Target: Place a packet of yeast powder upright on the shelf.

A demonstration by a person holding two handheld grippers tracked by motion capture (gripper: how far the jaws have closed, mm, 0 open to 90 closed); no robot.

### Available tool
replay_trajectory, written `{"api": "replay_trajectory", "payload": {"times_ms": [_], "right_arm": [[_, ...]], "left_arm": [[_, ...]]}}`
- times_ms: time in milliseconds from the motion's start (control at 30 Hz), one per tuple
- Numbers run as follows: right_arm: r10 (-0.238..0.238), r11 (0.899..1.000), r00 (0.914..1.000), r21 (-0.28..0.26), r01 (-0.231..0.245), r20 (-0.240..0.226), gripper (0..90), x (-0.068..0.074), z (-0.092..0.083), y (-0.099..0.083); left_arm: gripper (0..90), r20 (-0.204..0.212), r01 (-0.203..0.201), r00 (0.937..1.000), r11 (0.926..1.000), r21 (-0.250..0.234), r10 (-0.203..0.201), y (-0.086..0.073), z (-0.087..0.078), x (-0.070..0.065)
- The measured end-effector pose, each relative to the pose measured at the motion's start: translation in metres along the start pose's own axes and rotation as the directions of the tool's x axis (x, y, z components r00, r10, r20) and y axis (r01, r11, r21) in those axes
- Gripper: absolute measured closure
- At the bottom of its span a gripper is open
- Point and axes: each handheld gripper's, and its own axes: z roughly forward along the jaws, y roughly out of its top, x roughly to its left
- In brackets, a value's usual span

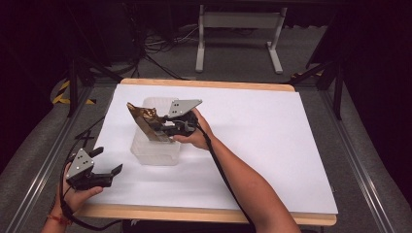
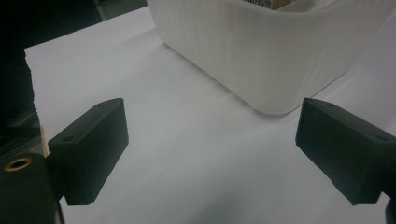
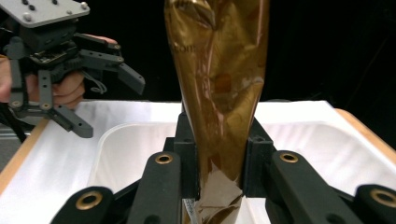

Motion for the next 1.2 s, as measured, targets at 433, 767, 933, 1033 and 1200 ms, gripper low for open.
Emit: {"api": "replay_trajectory", "payload": {"times_ms": [433,767,933,1033,1200], "right_arm": [[0.036,0.999,0.9993,-0.035,-0.036,-0.005,72.9,0.0,-0.007,-0.034],[0.053,0.999,0.9985,0.006,-0.053,-0.013,72.8,0.0,-0.015,-0.047],[0.045,0.999,0.999,0.026,-0.045,0.0,71.4,0.001,-0.019,-0.049],[0.025,0.998,0.9994,0.056,-0.026,0.026,66.9,0.003,-0.021,-0.046],[0.062,0.996,0.9908,0.057,-0.069,0.12,57.5,0.001,-0.037,-0.039]], "left_arm": [[10.3,0.001,-0.003,1.0,1.0,-0.001,0.003,0.001,0.0,-0.001],[10.3,0.001,-0.004,1.0,1.0,0.001,0.004,0.001,0.001,-0.001],[10.3,0.001,-0.013,0.9999,0.9999,0.003,0.013,0.002,0.001,-0.002],[10.3,0.0,-0.007,1.0,1.0,0.001,0.007,0.001,0.002,-0.001],[10.3,-0.002,-0.014,0.9999,0.9999,0.008,0.014,0.001,0.003,-0.001]]}}
